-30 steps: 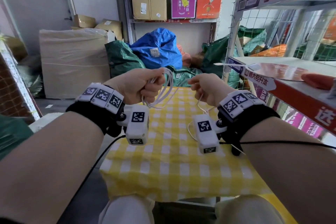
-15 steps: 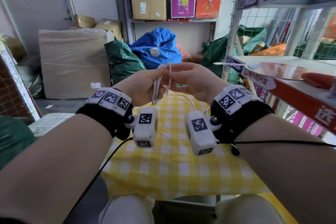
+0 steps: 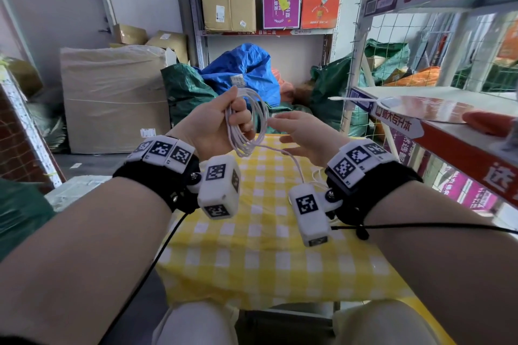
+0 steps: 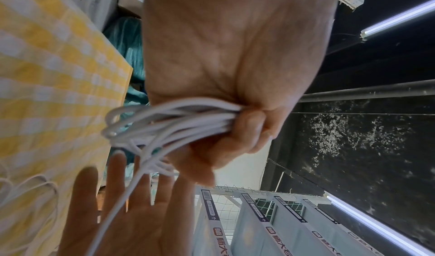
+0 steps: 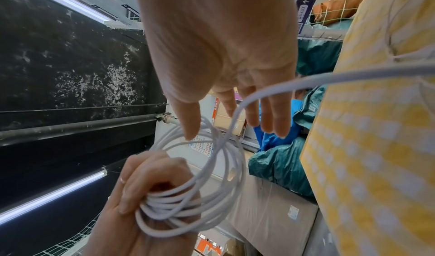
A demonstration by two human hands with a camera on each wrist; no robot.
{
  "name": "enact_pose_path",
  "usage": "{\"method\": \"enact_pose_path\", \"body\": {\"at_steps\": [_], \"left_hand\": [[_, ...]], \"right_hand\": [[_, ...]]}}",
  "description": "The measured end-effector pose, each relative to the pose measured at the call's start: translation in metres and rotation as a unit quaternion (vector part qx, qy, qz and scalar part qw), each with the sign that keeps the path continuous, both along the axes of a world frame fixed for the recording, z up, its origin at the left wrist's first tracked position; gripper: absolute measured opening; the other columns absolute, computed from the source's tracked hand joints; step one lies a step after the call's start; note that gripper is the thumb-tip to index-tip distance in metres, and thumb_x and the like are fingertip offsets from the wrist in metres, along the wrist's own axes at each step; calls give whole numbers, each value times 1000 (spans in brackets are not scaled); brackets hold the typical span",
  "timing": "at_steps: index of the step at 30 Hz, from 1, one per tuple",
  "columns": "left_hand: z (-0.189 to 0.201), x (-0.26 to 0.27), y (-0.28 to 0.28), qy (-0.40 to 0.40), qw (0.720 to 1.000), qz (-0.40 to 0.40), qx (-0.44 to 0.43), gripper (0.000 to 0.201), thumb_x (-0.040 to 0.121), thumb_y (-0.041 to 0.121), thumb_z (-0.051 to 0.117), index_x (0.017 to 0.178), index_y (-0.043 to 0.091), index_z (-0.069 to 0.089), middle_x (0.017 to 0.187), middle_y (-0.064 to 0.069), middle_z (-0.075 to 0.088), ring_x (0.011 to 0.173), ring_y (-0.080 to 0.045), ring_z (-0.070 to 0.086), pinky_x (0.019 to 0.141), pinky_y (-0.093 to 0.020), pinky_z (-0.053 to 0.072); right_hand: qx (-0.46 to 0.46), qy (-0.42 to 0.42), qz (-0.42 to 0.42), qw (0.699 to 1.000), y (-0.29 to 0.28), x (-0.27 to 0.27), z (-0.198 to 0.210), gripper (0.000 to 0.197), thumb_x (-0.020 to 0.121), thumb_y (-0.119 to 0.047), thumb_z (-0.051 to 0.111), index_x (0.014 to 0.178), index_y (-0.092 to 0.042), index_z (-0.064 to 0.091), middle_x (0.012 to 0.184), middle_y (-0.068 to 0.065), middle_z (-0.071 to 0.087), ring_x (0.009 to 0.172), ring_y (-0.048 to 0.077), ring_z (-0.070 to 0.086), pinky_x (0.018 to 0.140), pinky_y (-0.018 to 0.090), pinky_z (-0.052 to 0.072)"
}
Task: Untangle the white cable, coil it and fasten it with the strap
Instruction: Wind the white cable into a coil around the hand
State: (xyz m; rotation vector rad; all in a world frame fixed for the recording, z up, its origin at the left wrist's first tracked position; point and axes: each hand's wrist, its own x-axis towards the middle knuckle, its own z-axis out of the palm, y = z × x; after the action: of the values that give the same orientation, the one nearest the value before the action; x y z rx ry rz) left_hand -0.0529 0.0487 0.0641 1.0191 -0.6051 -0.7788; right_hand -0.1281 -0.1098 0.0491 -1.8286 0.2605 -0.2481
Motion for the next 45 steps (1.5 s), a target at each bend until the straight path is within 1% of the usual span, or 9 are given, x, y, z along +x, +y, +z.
{"method": "enact_pose_path", "body": {"at_steps": [6, 11, 16, 20, 25, 29, 32, 35, 45], "left_hand": [[1, -2, 1, 61, 981, -182, -30, 59, 94, 54, 24, 60, 16, 53, 46, 9, 25, 41, -7, 24, 47, -20, 40], [4, -7, -3, 32, 998, -57, 4, 60, 95, 51, 32, 52, 16, 53, 52, 4, 50, 41, -4, 41, 37, -12, 32], [-1, -5, -5, 39, 998, 28, -28, 58, 99, 37, 36, 49, 13, 54, 62, -3, 61, 57, -11, 61, 41, -13, 42], [-4, -10, -5, 49, 997, -9, -59, 55, 97, 43, 31, 54, 18, 53, 44, 6, 49, 55, -11, 61, 73, -32, 56], [2, 1, -1, 77, 992, 41, -96, 48, 100, 46, 27, 63, 19, 42, 38, 6, 29, 29, -4, 27, 40, -16, 36], [3, 19, 14, 73, 987, 102, -98, 57, 100, 46, 26, 53, 19, 45, 36, 6, 27, 27, -5, 23, 35, -17, 22], [1, 29, 27, 71, 983, 145, -93, 53, 100, 44, 26, 56, 20, 42, 35, 8, 27, 26, -4, 21, 33, -17, 22], [-2, 37, 39, 77, 977, 175, -96, 50, 101, 43, 25, 59, 20, 40, 34, 9, 27, 25, -5, 22, 32, -17, 21], [-3, 56, 64, 69, 969, 214, -106, 46, 101, 42, 24, 62, 22, 37, 34, 8, 27, 26, -6, 22, 33, -16, 23]], "right_hand": [[90, 25, 87, 992, 10, -2, -2, 21, 90, -31, 61, 99, -12, 58, 88, 5, 63, 71, 19, 62, 71, 32, 56], [137, -37, 63, 988, 3, -1, -2, 16, 95, -12, 54, 78, -11, 53, 63, 1, 47, 45, 10, 58, 53, 27, 56], [132, -57, 51, 988, -10, 3, -5, 19, 94, -13, 56, 76, -11, 51, 61, 1, 48, 46, 9, 57, 53, 25, 55], [131, -58, 42, 989, -9, 0, -2, 17, 94, -19, 57, 81, -10, 53, 65, 3, 52, 46, 11, 60, 50, 25, 54], [71, 117, 190, 972, -3, -15, -5, 46, 94, -52, 41, 104, -10, 58, 84, 9, 72, 73, 22, 70, 72, 34, 57], [32, 165, 277, 946, -2, -23, -14, 47, 97, -47, 35, 94, -9, 61, 56, 2, 56, 58, 19, 62, 83, 36, 52], [80, 143, 248, 955, -5, -21, -12, 47, 99, -46, 34, 74, -12, 54, 47, -5, 32, 41, 11, 37, 69, 32, 55], [75, 121, 185, 972, -11, -18, -9, 48, 98, -51, 34, 67, -15, 47, 48, -6, 25, 42, 10, 24, 53, 22, 39], [-163, 176, 52, 969, -27, -13, -24, 29, 98, -28, 47, 82, -8, 61, 60, 0, 34, 48, 13, 29, 46, 24, 26]]}}
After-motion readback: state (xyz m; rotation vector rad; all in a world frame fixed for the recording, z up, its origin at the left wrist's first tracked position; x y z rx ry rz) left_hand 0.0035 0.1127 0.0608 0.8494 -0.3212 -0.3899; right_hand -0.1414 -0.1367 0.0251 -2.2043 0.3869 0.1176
